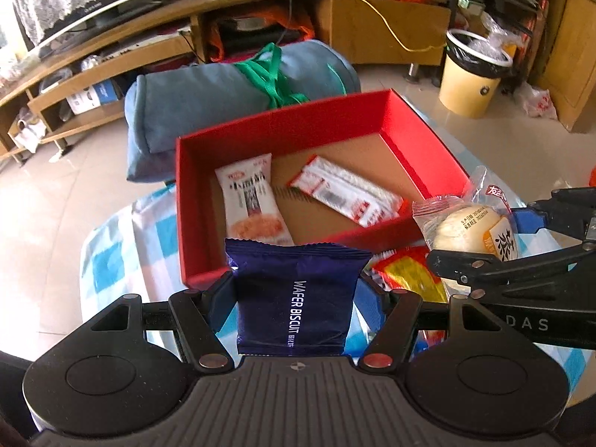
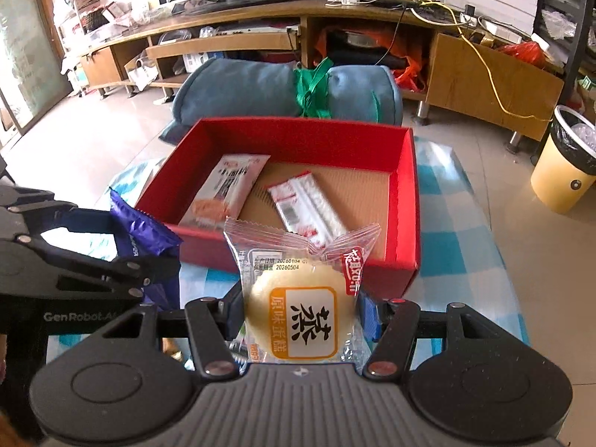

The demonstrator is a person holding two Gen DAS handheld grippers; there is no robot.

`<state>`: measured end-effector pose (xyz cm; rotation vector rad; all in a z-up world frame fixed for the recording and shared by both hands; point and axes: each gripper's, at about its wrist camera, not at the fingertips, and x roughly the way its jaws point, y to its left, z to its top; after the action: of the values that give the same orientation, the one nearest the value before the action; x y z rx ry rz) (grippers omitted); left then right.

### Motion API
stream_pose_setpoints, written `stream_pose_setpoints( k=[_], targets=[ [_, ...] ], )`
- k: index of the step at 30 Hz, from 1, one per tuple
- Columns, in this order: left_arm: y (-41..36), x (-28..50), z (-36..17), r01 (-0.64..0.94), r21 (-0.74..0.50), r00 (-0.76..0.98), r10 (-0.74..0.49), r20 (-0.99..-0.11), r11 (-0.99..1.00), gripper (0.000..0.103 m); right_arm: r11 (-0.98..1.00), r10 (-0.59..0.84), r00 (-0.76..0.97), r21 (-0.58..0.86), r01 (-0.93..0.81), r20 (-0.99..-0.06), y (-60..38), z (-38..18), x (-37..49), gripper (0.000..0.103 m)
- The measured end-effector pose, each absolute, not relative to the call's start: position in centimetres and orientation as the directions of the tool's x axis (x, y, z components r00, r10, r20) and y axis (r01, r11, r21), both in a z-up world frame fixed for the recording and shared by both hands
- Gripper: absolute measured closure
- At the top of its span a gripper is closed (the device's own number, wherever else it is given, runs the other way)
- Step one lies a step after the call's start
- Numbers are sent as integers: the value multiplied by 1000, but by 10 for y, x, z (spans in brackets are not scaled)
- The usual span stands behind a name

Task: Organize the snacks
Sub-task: 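Release the bun into the red box with the right tool while the left tool releases the wafer biscuit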

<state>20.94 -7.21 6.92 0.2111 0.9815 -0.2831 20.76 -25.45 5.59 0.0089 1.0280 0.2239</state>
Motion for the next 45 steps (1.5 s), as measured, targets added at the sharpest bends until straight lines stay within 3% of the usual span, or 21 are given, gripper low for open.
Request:
stream_pose_setpoints(
  k=[16, 30, 34, 45],
  targets=[
    [-73, 272, 76, 247, 55, 575, -100, -812, 968, 30, 978, 208, 523, 160, -136, -827, -261, 53, 279, 50],
    [-79, 315, 37, 192, 76, 520, -36, -853, 978, 33, 982, 188, 475, 152, -113, -860, -261, 8, 328, 50],
    [-84, 317, 25, 210, 82, 487, -31, -873, 974, 50, 981, 190, 459, 154, -114, -868, -258, -4, 334, 50],
    [-81, 314, 24, 210, 112, 491, -6, -871, 971, 30, 989, 121, 468, 67, -131, -875, -253, -11, 335, 47]
  ],
)
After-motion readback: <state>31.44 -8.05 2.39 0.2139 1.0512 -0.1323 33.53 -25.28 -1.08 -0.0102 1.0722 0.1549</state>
